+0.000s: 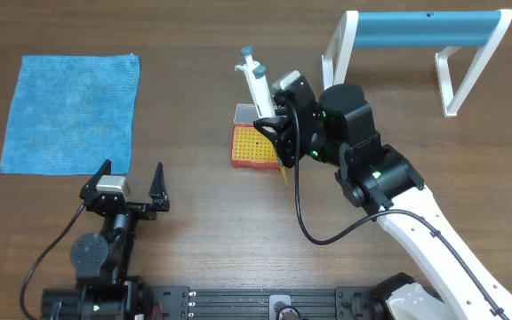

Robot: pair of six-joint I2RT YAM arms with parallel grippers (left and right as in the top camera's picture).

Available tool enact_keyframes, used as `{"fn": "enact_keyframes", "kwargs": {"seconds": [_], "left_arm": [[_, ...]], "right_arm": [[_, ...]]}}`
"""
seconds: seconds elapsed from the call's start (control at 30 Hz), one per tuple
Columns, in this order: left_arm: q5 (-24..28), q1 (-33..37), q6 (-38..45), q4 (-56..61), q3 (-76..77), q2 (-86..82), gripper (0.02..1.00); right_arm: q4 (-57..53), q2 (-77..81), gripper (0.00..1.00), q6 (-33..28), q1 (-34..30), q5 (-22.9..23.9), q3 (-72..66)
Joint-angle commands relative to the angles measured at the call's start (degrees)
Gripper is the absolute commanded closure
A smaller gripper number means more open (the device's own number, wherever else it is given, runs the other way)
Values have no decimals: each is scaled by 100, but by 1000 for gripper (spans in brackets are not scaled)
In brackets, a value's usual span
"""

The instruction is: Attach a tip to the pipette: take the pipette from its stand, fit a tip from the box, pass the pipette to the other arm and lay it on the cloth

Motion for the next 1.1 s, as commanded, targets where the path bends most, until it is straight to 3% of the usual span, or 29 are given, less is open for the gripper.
{"fn": "enact_keyframes", "kwargs": {"seconds": [0.03, 0.17, 0.2, 0.23, 0.27, 0.3, 0.33, 0.37, 0.4, 0.5, 0.6, 0.73, 0.83, 0.9, 0.93, 1.0, 1.03, 1.07, 1.1], "left_arm": [[-48, -20, -87, -26, -20, -28, 23], [-42, -20, -90, 0, -20, -28, 20], [315, -20, -291, 234, -20, -28, 23], [1279, -20, -1637, 555, -20, -28, 23], [2398, -20, -4531, 527, -20, -28, 23], [2815, -20, -6022, 323, -20, -28, 23], [3018, -20, -6985, 28, -20, -24, 20], [2859, -17, -7136, 131, -20, -9, 20], [2173, -20, -7211, 125, -20, -11, 23], [807, -20, -8212, 101, -20, -7, 23], [-92, -20, -8509, 4, -20, 20, 20], [-238, -20, -8736, 828, -20, 719, 23], [0, -20, -8745, 3316, 153, 2658, 20], [743, -20, -8513, 4046, 621, 3901, 20], [1355, -20, -8234, 4529, 1010, 4666, 20], [4247, -22, -7313, 5904, 2568, 6887, 23], [5383, -61, -7237, 6264, 3169, 7565, 23], [6227, -179, -7285, 6701, 3683, 8135, 20], [6752, -317, -7368, 6940, 4072, 8483, 23]], "right_arm": [[76, -4, 919, 317, 4, -33, 28], [79, -2, 919, 1255, 7, -37, 28], [81, -2, 921, 1552, 9, -46, 28], [81, -2, 921, 1790, 9, -243, 28], [81, -2, 921, 1853, 7, -525, 28], [81, -2, 921, 1862, 7, -717, 28], [81, -2, 921, 1980, 7, -1003, 28], [81, -2, 921, 2133, 7, -1176, 28], [81, -2, 921, 2151, 7, -1325, 28], [81, -2, 921, 2151, 7, -1473, 28], [109, -2, 919, 2146, 7, -1484, 28], [122, -2, 919, 2144, 7, -1484, 28], [122, -2, 921, 2144, 7, -1484, 28], [122, -2, 921, 2144, 7, -1484, 28], [122, -2, 921, 2146, 7, -1486, 28], [122, -2, 923, 2149, 7, -1488, 28], [122, -2, 921, 2149, 9, -1488, 28], [125, -2, 921, 2149, 7, -1488, 28], [125, -2, 921, 2151, 9, -1491, 28]]}}
